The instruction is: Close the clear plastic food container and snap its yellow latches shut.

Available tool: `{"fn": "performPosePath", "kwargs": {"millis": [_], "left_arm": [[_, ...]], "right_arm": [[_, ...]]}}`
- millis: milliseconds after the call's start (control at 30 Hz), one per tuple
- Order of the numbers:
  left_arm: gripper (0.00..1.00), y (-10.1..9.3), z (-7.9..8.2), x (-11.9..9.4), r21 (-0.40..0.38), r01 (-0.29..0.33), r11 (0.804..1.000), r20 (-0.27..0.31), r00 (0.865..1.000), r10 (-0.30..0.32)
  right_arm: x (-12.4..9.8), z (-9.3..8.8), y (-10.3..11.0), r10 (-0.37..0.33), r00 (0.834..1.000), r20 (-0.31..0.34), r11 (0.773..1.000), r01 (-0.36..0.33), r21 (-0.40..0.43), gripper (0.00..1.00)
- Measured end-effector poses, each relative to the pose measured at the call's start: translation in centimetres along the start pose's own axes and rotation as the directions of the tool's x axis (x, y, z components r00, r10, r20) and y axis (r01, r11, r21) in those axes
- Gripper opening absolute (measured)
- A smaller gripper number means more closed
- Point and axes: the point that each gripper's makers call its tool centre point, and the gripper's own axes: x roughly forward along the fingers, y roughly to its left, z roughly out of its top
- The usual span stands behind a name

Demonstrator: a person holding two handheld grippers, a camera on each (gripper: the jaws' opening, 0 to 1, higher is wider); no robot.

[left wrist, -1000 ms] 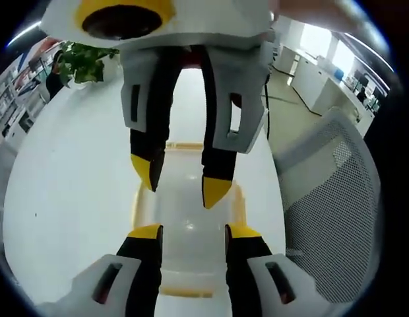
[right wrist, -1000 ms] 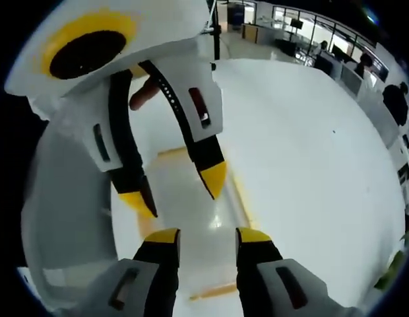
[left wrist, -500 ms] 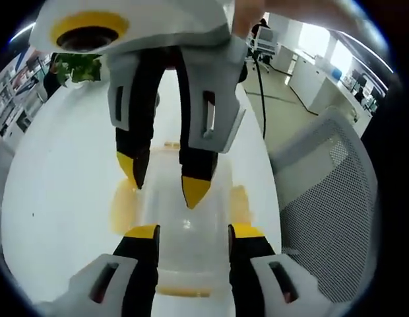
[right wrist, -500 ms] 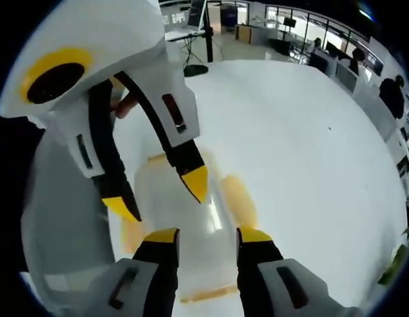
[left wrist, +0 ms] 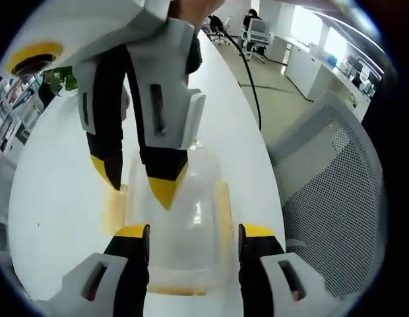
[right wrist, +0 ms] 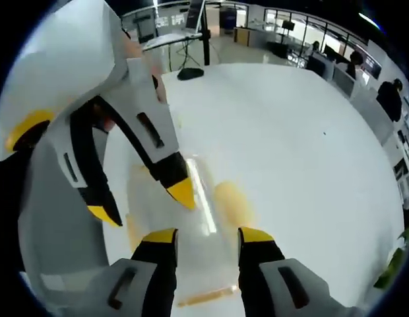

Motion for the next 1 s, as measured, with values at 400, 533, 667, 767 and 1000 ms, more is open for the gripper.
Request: {"fn": "performPosePath", "kwargs": {"millis": [400,533,667,767,1000], "left_arm": [[0.56,-0.2,-0.1,0.1,0.013,-0.028,1.0,-0.001,1.0,0.028],[0.55,-0.2,-0.1,0.2,0.02,-0.037,0.999,-0.004,0.999,0.037],[0.54,-0.1,-0.1,0.2,0.016,-0.053,0.998,-0.002,0.999,0.053],[0.53,0.1,0.0,0.2,-0.006,-0.062,0.998,0.006,0.998,0.062],[0.56,-0.2,0.0,0.3,-0.006,-0.06,0.998,0.002,0.998,0.06]], "right_arm": [[1.3,-0.6,0.3,0.07,0.996,-0.053,0.997,-0.068,0.034,0.39],[1.2,-0.7,0.6,0.094,0.993,-0.067,0.995,-0.092,0.033,0.39],[1.1,-1.0,0.4,0.109,0.99,-0.091,0.994,-0.107,0.021,0.38],[1.1,-1.0,0.4,0.127,0.987,-0.1,0.992,-0.125,0.017,0.38],[1.3,-1.1,0.4,0.185,0.972,-0.148,0.982,-0.188,-0.006,0.38]]}}
